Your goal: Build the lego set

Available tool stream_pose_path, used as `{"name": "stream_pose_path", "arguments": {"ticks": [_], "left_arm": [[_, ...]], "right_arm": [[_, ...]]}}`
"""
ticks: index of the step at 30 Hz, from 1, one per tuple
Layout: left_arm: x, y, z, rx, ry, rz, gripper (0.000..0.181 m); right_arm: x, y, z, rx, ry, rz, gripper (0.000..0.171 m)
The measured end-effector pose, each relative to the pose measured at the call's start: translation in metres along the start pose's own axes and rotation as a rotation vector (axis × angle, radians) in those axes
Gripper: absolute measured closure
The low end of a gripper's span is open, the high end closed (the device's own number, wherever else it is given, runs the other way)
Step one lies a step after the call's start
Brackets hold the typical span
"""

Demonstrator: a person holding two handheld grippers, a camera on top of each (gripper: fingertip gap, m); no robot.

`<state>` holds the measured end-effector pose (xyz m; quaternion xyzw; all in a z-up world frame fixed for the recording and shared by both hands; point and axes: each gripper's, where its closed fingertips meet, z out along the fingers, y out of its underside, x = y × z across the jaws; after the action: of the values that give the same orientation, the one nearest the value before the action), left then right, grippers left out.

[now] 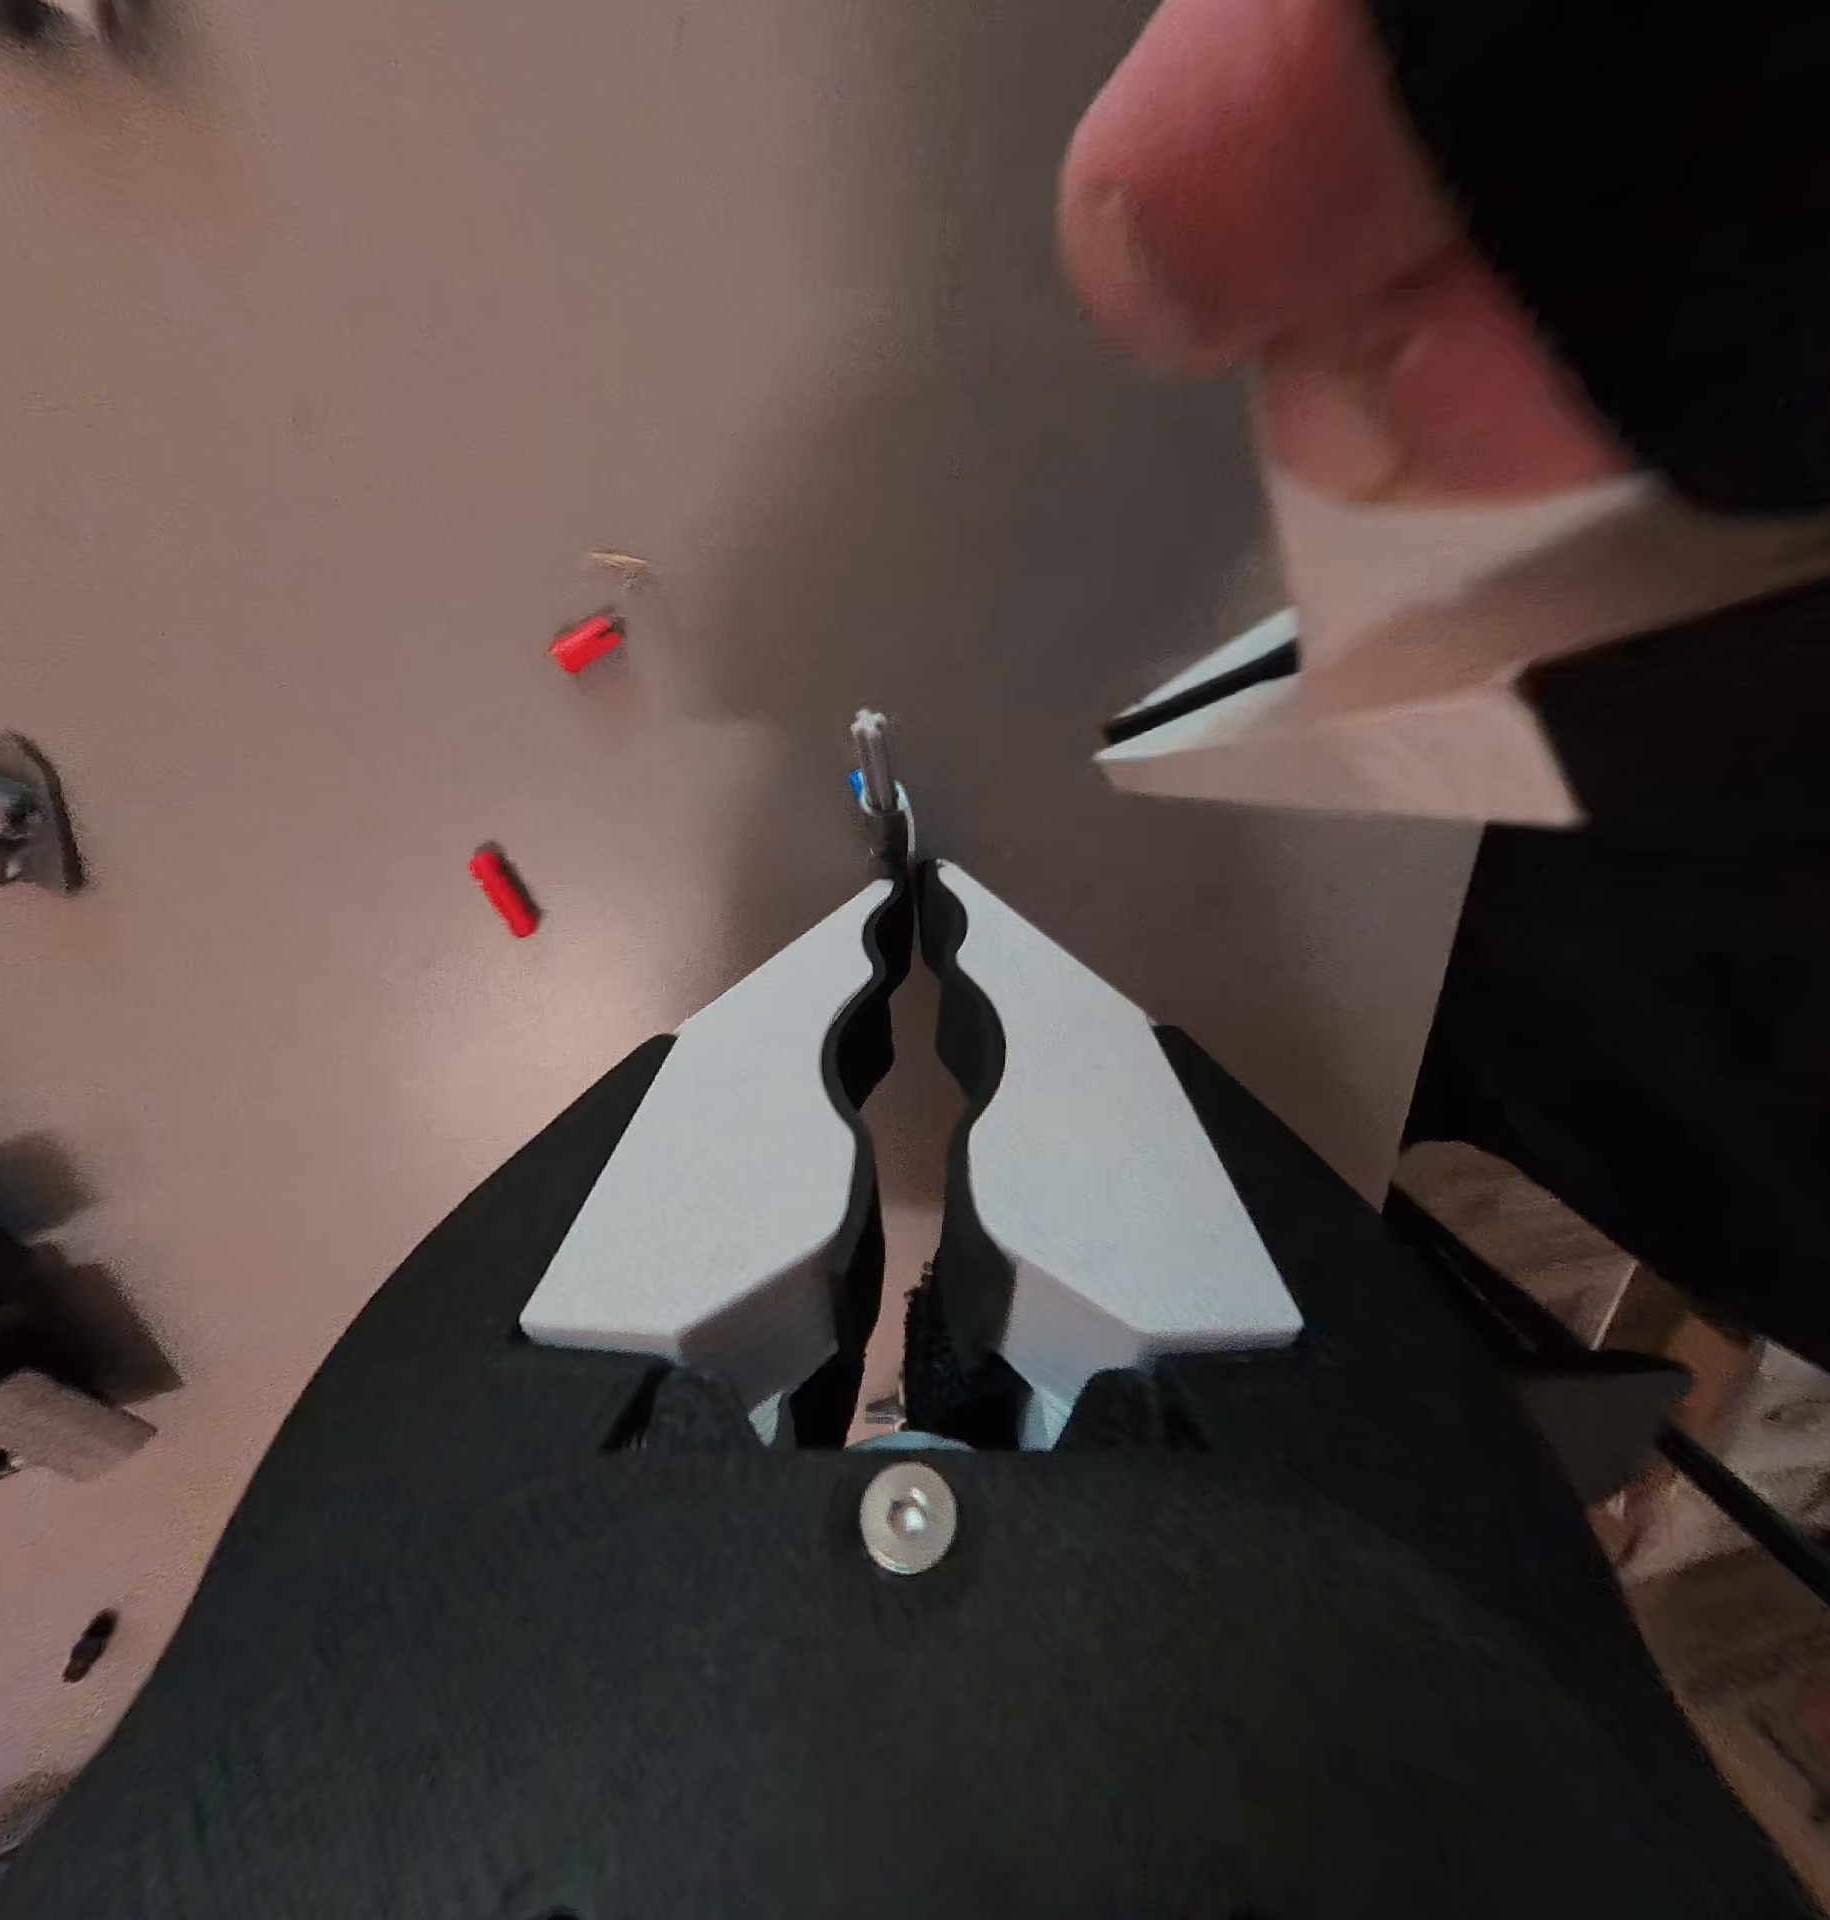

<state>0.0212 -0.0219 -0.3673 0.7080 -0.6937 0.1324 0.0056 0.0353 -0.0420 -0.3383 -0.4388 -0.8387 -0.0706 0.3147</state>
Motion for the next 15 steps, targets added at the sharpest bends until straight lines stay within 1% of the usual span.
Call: {"name": "stream_pose_path", "arguments": {"ticks": [1,2,3,4,5,7,9,10,12,14,15], "left_arm": [[-0.001,-0.002,-0.003,0.032,0.016,-0.022,0.181],[-0.001,-0.005,-0.007,0.079,0.037,-0.047,0.181],[-0.001,-0.009,-0.010,0.134,0.048,-0.067,0.181],[0.000,-0.013,-0.013,0.192,0.062,-0.084,0.181],[0.003,-0.016,-0.017,0.251,0.090,-0.104,0.181],[0.006,-0.025,-0.027,0.382,0.150,-0.154,0.181],[0.009,-0.031,-0.031,0.459,0.206,-0.178,0.181],[0.012,-0.034,-0.033,0.489,0.232,-0.184,0.181],[0.017,-0.038,-0.035,0.523,0.255,-0.183,0.181],[0.020,-0.040,-0.038,0.545,0.262,-0.180,0.181],[0.020,-0.039,-0.039,0.554,0.260,-0.181,0.181]], "right_arm": [[0.006,0.005,-0.004,0.001,0.024,0.049,0.164],[0.012,0.012,-0.007,0.004,0.048,0.107,0.151],[0.017,0.015,-0.011,0.031,0.062,0.187,0.133],[0.024,0.019,-0.015,0.064,0.092,0.272,0.121],[0.032,0.023,-0.020,0.088,0.138,0.335,0.113],[0.041,0.029,-0.024,0.110,0.205,0.382,0.108],[0.046,0.024,-0.023,0.131,0.261,0.357,0.102],[0.047,0.024,-0.021,0.122,0.278,0.333,0.102],[0.045,0.025,-0.015,0.099,0.274,0.320,0.109],[0.043,0.023,-0.015,0.110,0.260,0.319,0.119],[0.043,0.022,-0.016,0.115,0.260,0.327,0.120]]}}
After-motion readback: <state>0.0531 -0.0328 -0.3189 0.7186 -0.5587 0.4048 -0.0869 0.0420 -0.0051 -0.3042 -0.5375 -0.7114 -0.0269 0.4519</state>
